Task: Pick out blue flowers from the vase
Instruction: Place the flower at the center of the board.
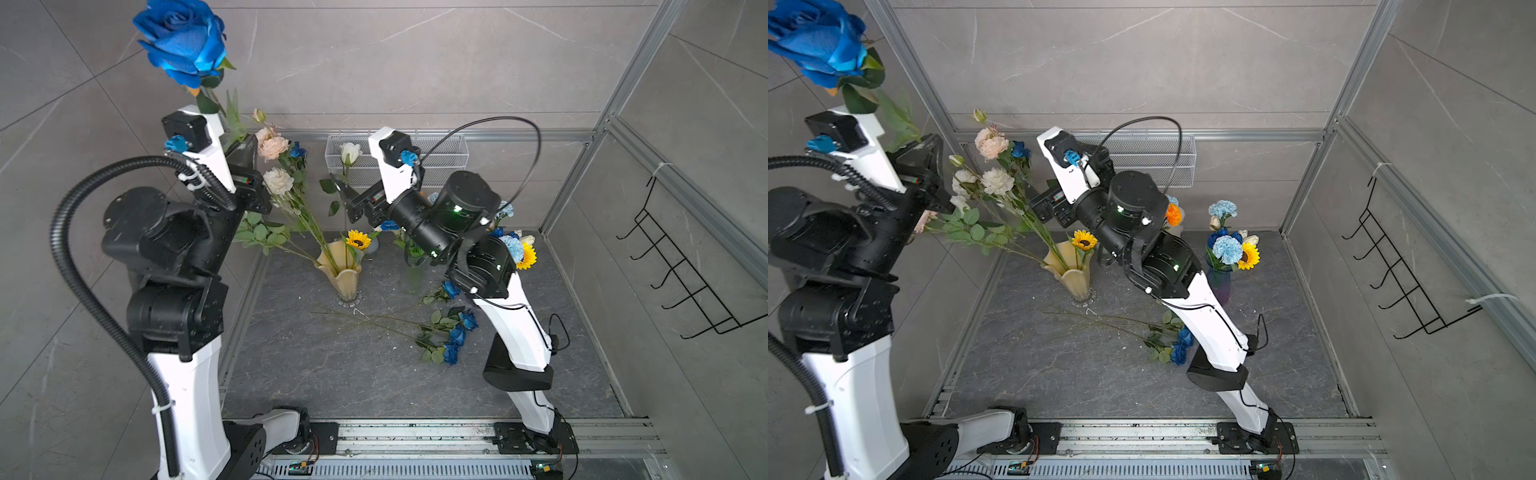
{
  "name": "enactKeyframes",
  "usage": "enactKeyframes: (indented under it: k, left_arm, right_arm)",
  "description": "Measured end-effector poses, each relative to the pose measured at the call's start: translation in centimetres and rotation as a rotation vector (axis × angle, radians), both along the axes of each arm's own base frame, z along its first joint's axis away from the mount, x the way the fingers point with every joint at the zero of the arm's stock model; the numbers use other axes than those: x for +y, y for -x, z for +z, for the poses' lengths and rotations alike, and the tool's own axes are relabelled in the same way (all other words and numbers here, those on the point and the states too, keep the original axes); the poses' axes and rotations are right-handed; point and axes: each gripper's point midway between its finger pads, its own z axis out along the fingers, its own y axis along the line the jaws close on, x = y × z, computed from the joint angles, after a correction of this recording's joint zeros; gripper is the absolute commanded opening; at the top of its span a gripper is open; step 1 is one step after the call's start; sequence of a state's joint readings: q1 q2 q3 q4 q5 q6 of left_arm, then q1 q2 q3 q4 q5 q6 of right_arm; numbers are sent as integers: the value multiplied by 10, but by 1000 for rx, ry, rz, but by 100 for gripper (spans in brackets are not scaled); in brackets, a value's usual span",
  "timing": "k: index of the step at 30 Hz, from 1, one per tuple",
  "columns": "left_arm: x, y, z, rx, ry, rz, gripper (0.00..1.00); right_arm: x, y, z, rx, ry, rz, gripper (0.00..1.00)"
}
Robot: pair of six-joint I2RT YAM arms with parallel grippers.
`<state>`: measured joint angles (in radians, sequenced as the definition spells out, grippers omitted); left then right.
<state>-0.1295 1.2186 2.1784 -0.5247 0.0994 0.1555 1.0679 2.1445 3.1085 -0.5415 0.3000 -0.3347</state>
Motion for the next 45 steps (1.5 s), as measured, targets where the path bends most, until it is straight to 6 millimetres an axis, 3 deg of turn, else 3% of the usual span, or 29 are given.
enactKeyframes:
  k: [3,6,12,15,21,24,28,31,36,40,42,45]
  left_arm:
    - [-3,27,5,-26,-59,-17,0]
    - [-8,42,-4,-14,-115,-47,0]
    - [-30,34,-64,156,-188,-171,0]
    - [-41,24,-97,255,-203,-238,0]
    - [-70,13,-158,410,-233,-379,0]
    - [-110,22,-195,472,-338,-483,0]
    - [-173,49,-240,515,-534,-629,0]
    - [-199,52,-273,551,-646,-639,0]
    - [-216,42,-356,662,-875,-548,0]
    - [-210,29,-431,718,-1098,-441,0]
    - [-204,25,-460,733,-1181,-410,0]
    - [-205,17,-487,733,-1249,-386,0]
  right_arm:
    - [-36,9,18,4,-13,-58,100]
    - [-73,14,22,35,18,-128,100]
    - [-168,8,-5,110,23,-313,100]
    - [-198,11,-7,130,-7,-372,100]
    - [-217,4,-21,188,-25,-426,100]
    - [-213,-5,-39,230,5,-440,100]
    - [-212,-14,-55,267,34,-458,100]
    - [-215,-16,-58,278,32,-466,100]
    - [-227,-20,-69,306,42,-500,100]
    - [-244,-24,-72,321,41,-549,100]
    - [-251,-26,-74,332,38,-566,100]
    - [-256,-28,-77,347,42,-574,100]
